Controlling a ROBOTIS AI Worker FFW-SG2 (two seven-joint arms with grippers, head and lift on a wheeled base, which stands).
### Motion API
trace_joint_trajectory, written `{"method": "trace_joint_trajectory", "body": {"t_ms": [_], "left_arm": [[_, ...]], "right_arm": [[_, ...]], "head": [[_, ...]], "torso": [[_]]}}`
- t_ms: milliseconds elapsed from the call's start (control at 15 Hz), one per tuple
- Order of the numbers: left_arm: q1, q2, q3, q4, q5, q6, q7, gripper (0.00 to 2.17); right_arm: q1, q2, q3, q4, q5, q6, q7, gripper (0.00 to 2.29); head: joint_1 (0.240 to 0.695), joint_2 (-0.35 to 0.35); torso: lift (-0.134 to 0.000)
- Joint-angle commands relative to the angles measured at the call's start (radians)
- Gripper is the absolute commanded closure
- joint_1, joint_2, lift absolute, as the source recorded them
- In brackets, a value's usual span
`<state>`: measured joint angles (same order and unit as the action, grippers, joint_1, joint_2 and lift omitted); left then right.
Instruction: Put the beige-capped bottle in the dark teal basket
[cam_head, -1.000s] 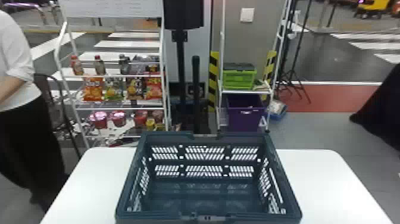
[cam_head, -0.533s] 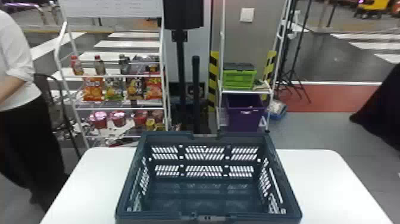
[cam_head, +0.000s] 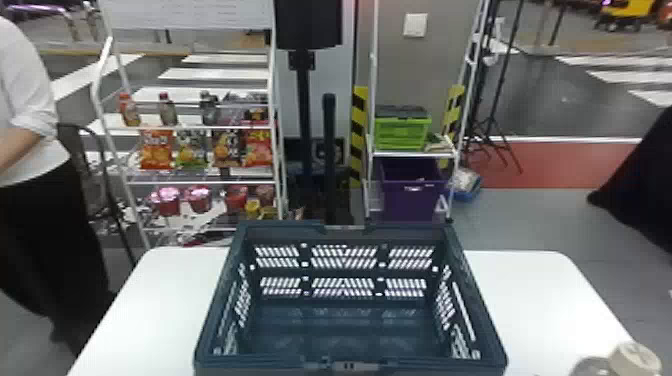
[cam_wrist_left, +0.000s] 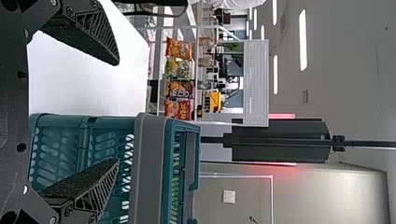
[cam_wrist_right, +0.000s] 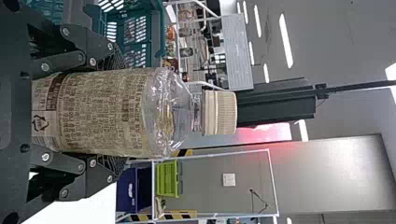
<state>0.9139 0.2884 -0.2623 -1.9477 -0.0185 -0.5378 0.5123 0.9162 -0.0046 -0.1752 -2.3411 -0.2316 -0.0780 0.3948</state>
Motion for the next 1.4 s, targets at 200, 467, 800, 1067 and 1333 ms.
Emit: {"method": "trace_joint_trajectory", "body": {"t_ms": [200,467,800,1067,1333], "left_arm": [[0.007,0.002,0.0,0.001,-0.003,-0.009,0.0,0.15],[0.003,0.002,0.0,0.007,0.0,-0.009,0.0,0.15],[0.002,0.0,0.0,0.021,0.003,-0.021,-0.002,0.15],[-0.004,-0.002,0.0,0.033,0.012,-0.027,-0.003,0.15],[-0.009,-0.002,0.005,0.046,0.022,-0.037,-0.005,0.15]], "right_arm": [[-0.183,0.006,0.039,-0.138,0.031,0.433,-0.059,0.78],[-0.39,0.006,0.129,-0.164,0.087,0.826,-0.146,0.78],[-0.643,-0.028,0.27,-0.152,0.084,1.173,-0.31,0.78],[-0.783,-0.026,0.335,-0.021,0.089,1.268,-0.353,0.78],[-0.869,0.006,0.359,0.135,0.094,1.252,-0.36,0.78]], "head": [[0.499,0.0],[0.499,0.0],[0.499,0.0],[0.499,0.0],[0.499,0.0]], "torso": [[0.0],[0.0],[0.0],[0.0],[0.0]]}}
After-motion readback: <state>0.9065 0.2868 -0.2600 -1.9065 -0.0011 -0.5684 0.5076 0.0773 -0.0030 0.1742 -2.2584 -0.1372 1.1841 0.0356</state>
